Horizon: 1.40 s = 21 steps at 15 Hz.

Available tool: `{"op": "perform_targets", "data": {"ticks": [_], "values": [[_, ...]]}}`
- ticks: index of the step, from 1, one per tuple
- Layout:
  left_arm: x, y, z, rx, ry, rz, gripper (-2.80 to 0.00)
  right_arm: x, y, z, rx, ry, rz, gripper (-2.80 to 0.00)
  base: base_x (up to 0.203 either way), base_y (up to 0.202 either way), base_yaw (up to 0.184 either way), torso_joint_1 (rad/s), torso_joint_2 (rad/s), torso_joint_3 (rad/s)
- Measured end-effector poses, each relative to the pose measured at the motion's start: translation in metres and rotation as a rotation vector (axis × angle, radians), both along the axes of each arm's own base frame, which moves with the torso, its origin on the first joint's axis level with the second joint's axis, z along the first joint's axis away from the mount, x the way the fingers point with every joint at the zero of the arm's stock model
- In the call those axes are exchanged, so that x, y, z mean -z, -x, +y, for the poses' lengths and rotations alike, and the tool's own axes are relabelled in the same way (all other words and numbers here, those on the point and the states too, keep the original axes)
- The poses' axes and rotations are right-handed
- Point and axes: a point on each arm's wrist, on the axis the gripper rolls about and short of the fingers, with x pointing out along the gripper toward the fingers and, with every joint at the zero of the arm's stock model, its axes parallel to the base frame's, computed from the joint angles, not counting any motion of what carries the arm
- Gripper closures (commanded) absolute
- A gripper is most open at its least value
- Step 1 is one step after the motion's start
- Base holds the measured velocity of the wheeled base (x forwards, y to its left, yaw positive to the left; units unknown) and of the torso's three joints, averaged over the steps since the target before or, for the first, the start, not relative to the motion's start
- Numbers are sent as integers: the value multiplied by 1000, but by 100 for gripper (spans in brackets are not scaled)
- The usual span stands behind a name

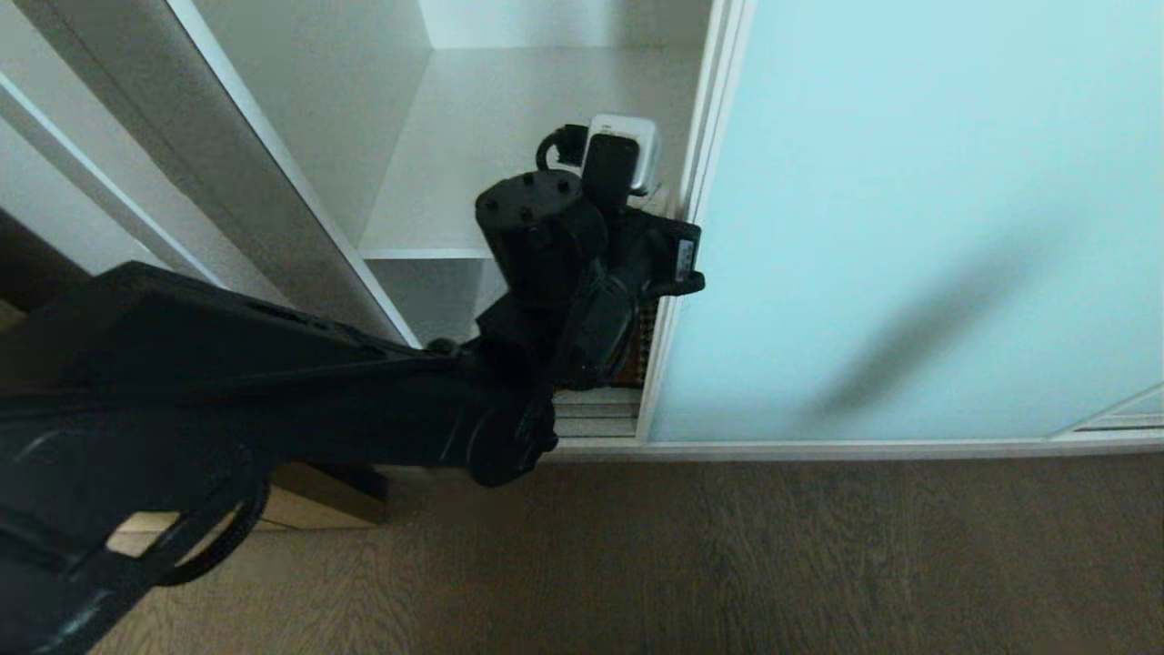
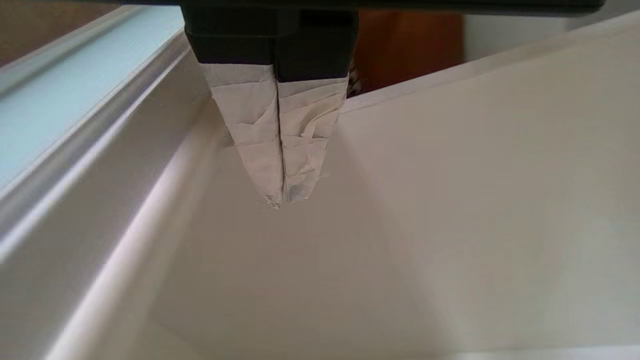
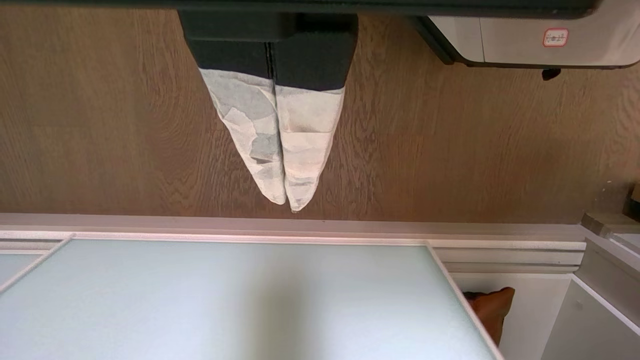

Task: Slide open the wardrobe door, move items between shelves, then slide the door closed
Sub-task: Open the door

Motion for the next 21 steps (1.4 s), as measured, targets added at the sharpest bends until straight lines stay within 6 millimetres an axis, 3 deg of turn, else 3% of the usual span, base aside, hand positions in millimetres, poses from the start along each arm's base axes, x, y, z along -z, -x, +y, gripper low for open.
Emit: {"op": "perform_targets", "data": {"ticks": [9,12,14,16,19,21], "values": [[33,3,-94,114,-12,-74,0,0,0,0,0,0,0,0,0,0,0,0,0,0],[47,4,-110,115,-6,-76,0,0,0,0,0,0,0,0,0,0,0,0,0,0],[36,4,-105,81,23,-84,0,0,0,0,1,0,0,0,0,0,0,0,0,0],[7,9,-90,51,66,-111,0,0,0,0,0,0,0,0,0,0,0,0,0,0],[-49,26,-49,-10,99,-121,0,0,0,0,0,0,0,0,0,0,0,0,0,0],[-60,35,-14,-54,40,-64,0,0,0,0,0,0,0,0,0,0,0,0,0,0]]}}
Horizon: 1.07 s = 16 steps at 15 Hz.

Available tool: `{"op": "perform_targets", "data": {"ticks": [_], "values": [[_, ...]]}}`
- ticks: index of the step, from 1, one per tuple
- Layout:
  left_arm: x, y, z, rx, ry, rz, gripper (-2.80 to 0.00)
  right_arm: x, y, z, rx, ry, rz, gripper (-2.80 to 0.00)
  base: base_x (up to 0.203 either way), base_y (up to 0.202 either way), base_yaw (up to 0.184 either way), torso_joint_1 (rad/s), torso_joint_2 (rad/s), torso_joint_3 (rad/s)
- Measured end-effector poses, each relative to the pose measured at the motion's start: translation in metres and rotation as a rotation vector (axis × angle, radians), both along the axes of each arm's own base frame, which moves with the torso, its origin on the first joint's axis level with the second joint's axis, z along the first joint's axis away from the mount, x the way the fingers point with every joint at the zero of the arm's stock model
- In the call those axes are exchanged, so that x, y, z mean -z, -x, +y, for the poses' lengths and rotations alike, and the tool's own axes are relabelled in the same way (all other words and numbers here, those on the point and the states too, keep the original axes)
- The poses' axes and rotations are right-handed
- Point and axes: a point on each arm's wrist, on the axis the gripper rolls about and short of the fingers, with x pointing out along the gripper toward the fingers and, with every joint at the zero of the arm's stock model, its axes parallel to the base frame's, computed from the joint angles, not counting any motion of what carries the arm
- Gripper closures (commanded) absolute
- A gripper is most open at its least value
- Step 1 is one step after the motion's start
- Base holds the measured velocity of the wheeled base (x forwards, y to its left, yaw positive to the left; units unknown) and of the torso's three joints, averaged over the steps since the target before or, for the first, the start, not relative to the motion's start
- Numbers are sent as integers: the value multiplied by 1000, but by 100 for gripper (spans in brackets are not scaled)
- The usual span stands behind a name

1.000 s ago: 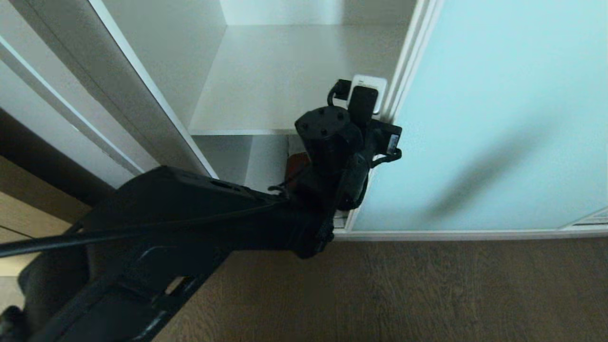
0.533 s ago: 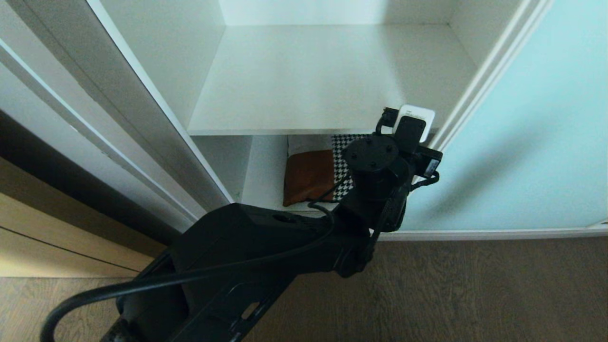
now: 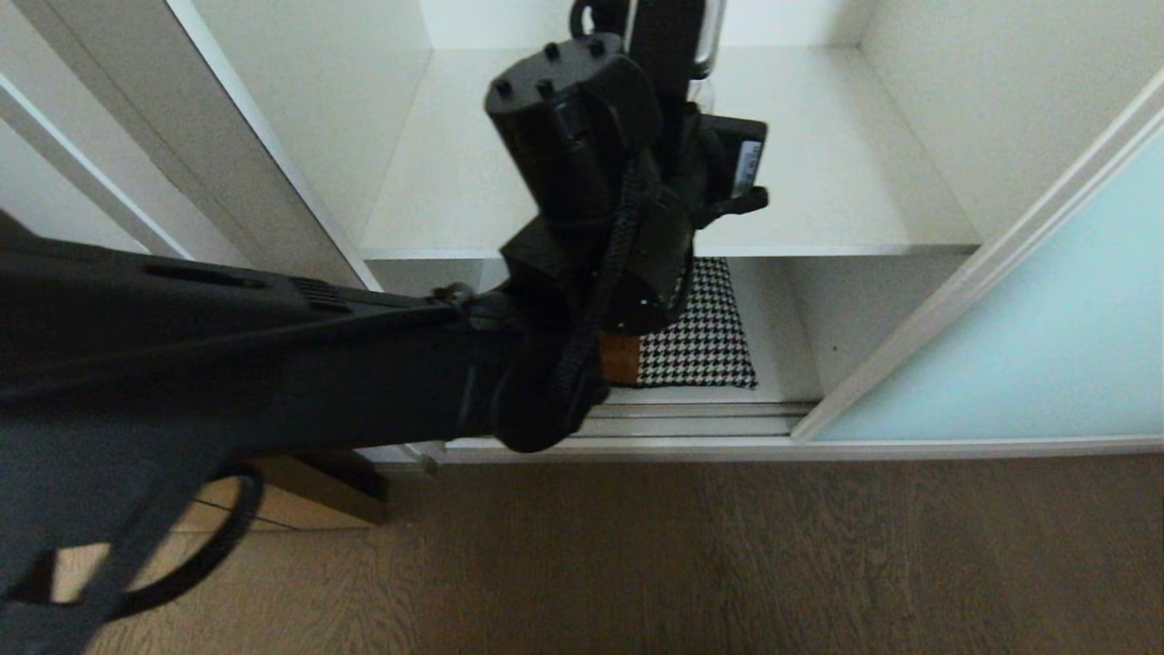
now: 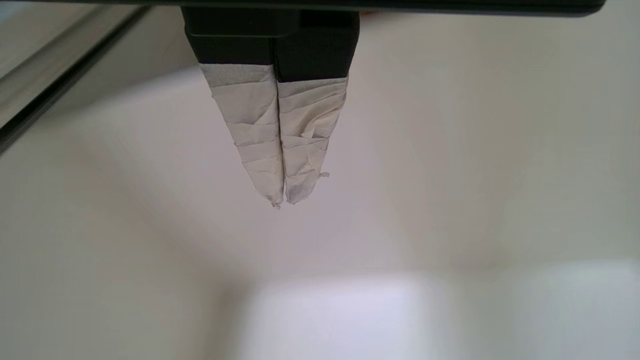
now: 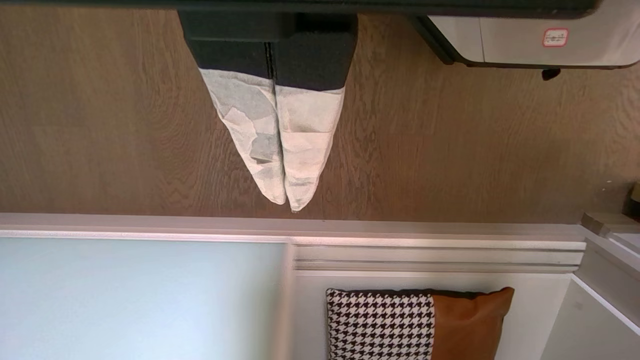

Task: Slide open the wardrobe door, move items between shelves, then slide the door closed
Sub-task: Open the door

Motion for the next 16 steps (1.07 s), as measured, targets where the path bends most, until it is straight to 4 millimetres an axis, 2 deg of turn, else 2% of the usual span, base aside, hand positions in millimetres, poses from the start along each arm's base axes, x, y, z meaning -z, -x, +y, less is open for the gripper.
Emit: {"op": "perform_targets", "data": {"ticks": [3,4,7,10,13,16], "values": [[33,11,55,-109,-153,167,0,0,0,0,-1,0,0,0,0,0,0,0,0,0],[43,17,81,-173,-186,220,0,0,0,0,-1,0,0,0,0,0,0,0,0,0],[42,41,176,-424,-151,286,0,0,0,0,0,0,0,0,0,0,0,0,0,0],[60,87,246,-605,-99,342,0,0,0,0,0,0,0,0,0,0,0,0,0,0],[79,142,287,-727,-34,351,0,0,0,0,0,0,0,0,0,0,0,0,0,0],[103,193,306,-783,23,340,0,0,0,0,0,0,0,0,0,0,0,0,0,0]]}}
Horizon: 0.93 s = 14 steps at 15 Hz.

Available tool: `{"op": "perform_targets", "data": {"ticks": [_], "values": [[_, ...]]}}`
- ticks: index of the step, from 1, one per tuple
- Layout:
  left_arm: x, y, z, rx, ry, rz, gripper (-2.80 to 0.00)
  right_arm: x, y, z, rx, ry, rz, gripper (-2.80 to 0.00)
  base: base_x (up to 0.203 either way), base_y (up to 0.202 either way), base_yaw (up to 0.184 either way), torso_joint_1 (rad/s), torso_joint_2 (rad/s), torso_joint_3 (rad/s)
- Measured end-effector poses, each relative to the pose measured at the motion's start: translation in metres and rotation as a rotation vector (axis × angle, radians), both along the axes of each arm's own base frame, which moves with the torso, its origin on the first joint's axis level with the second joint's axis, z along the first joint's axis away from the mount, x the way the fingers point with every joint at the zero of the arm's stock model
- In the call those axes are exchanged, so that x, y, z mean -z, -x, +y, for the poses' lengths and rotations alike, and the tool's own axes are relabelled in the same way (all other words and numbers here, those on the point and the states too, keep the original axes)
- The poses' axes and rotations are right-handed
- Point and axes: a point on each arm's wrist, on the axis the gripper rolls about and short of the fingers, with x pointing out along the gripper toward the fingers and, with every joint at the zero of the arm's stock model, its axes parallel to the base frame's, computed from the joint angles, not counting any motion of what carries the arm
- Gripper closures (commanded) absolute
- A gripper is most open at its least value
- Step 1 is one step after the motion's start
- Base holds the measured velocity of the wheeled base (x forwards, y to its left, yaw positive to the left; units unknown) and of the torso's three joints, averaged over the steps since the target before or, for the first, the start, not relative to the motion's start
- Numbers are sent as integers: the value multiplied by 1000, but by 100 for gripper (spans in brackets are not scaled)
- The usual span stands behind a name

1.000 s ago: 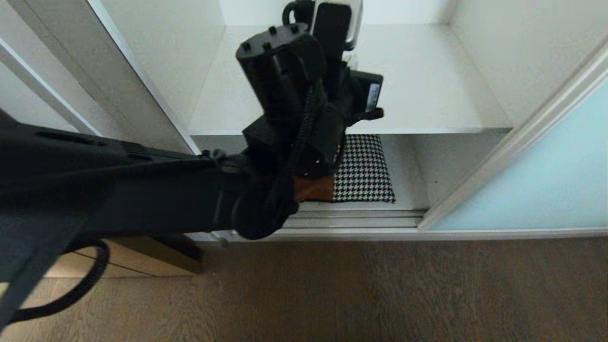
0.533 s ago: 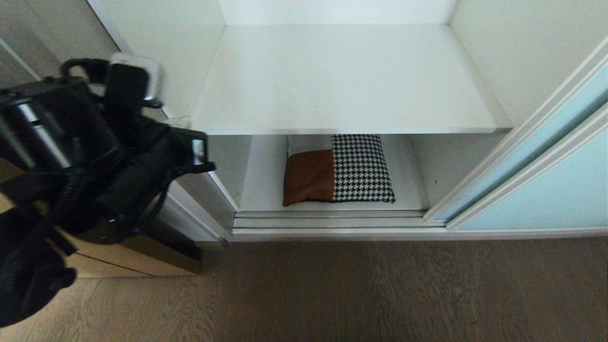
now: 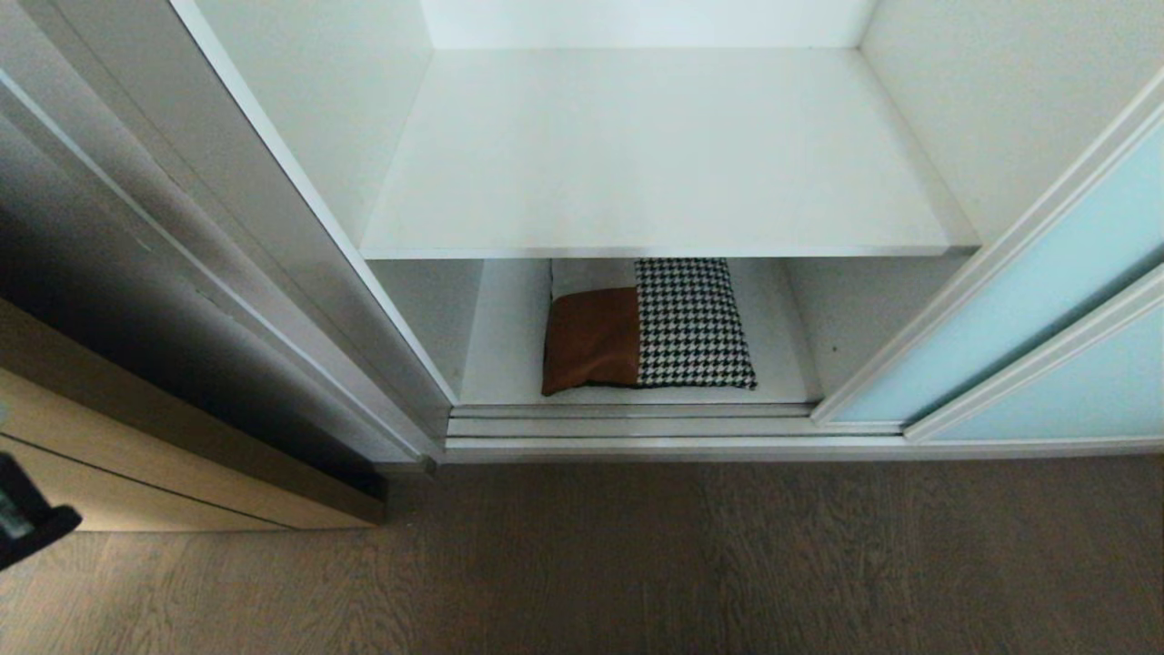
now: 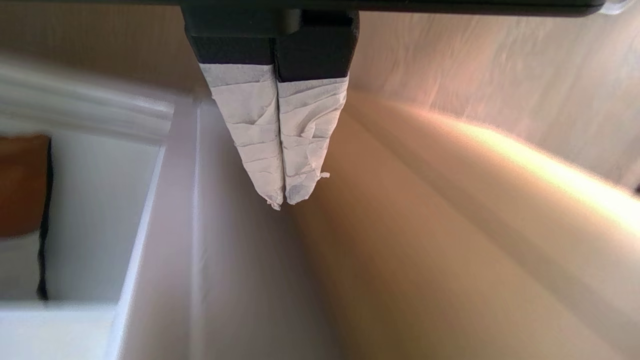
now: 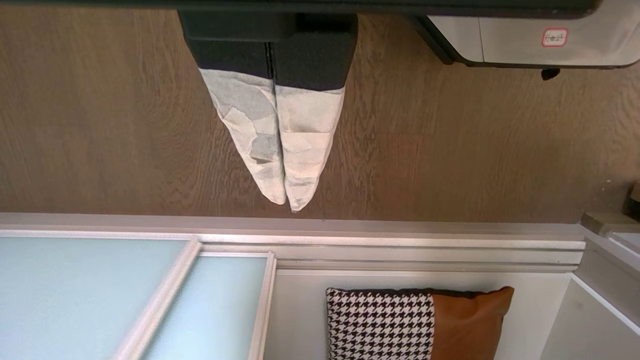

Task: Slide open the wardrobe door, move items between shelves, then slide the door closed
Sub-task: Open the door

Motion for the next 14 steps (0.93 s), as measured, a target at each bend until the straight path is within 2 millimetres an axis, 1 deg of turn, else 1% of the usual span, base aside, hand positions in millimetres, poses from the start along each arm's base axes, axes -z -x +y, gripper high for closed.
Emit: {"op": "perform_targets", "data": {"ticks": [4,6,7,8,14], "values": [[40,55,7,81,76,-9,0,0,0,0,0,0,0,0,0,0,0,0,0,0],[68,74,9,111,121,43,0,0,0,0,0,0,-1,0,0,0,0,0,0,0],[85,80,9,110,149,94,0,0,0,0,0,0,0,0,0,0,0,0,0,0],[93,84,10,99,177,101,0,0,0,0,1,0,0,0,0,0,0,0,0,0],[108,98,10,37,180,85,0,0,0,0,-1,-1,0,0,0,0,0,0,0,0]]}}
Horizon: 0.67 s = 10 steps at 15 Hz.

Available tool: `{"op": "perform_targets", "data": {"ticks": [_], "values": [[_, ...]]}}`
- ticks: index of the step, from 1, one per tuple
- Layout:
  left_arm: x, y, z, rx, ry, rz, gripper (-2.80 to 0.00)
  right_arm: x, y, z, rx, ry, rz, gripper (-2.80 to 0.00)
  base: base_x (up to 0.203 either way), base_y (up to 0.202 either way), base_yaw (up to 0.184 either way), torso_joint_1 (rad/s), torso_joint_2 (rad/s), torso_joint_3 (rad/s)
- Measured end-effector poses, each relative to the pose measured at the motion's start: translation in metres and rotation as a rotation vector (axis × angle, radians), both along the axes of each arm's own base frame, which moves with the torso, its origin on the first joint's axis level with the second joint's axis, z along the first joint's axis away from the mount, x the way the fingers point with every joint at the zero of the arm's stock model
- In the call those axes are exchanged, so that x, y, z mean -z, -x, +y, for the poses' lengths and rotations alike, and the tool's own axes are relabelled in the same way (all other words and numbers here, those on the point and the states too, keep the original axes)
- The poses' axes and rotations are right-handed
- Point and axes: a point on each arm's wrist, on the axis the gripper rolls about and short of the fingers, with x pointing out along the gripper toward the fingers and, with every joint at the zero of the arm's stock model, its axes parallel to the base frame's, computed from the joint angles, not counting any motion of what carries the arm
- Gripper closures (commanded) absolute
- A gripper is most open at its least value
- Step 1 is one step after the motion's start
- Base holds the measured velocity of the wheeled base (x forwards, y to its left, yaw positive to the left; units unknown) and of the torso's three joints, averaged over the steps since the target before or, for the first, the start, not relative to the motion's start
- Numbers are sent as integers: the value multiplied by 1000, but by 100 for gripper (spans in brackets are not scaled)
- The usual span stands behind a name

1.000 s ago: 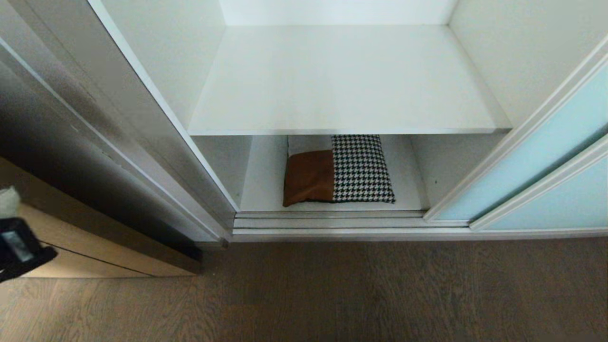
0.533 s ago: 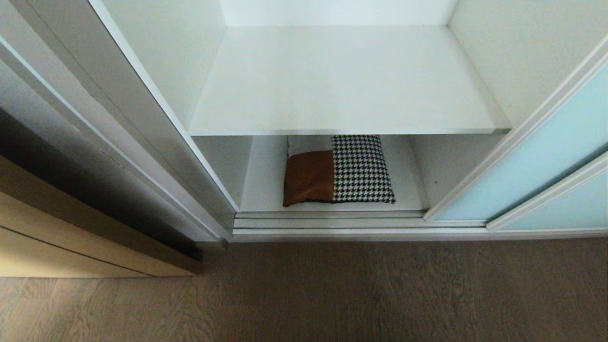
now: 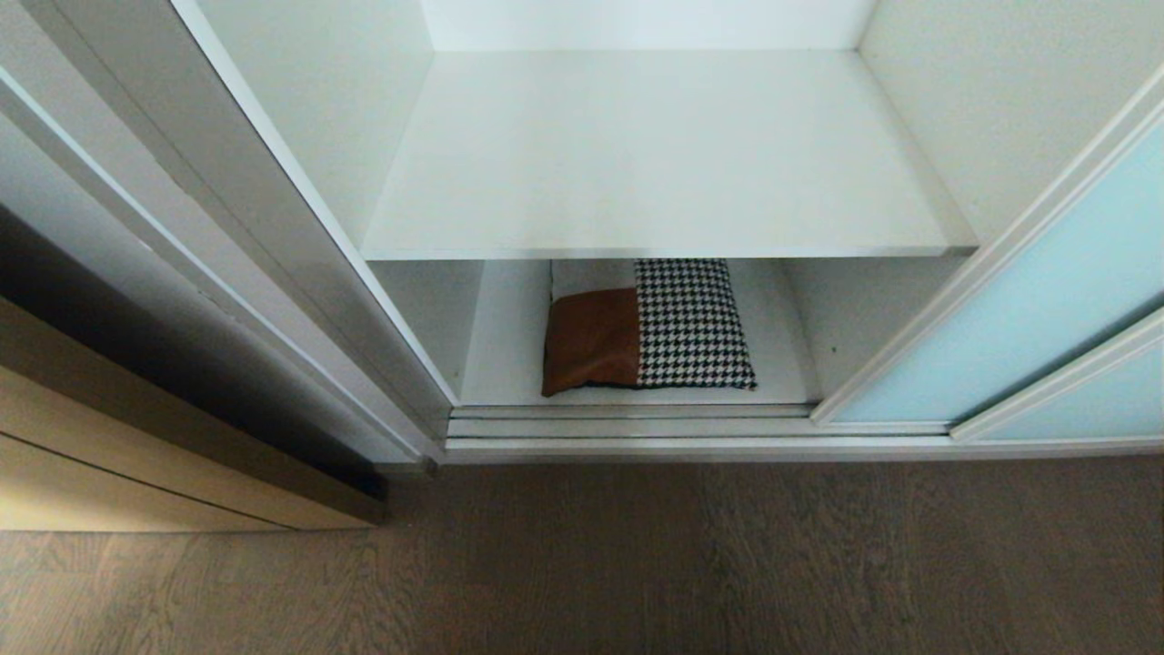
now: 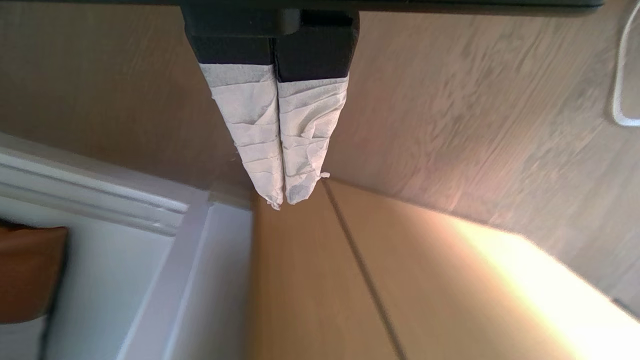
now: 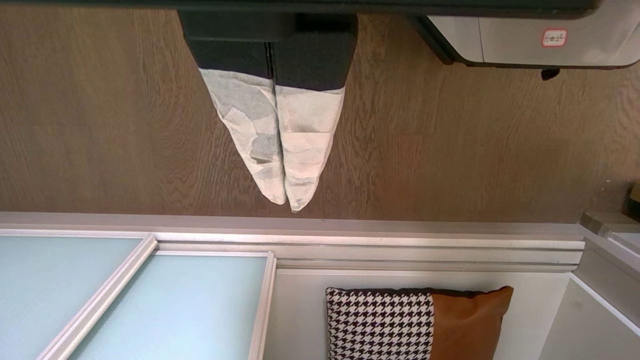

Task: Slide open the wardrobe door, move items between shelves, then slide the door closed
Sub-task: Open the door, then place the pillow on the higher shelf

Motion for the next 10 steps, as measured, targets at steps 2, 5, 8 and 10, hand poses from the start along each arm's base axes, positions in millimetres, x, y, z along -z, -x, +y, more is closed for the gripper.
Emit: {"op": "perform_targets", "data": {"ticks": [2,5,8,10], "values": [[3,5,-1,3,9,-35,0,0,0,0,1,0,0,0,0,0,0,0,0,0],[9,12,-4,153,71,-94,0,0,0,0,1,0,0,0,0,0,0,0,0,0],[16,15,-8,319,-11,-44,0,0,0,0,1,0,0,0,0,0,0,0,0,0],[25,16,-9,368,-107,44,0,0,0,0,0,0,0,0,0,0,0,0,0,0]]}}
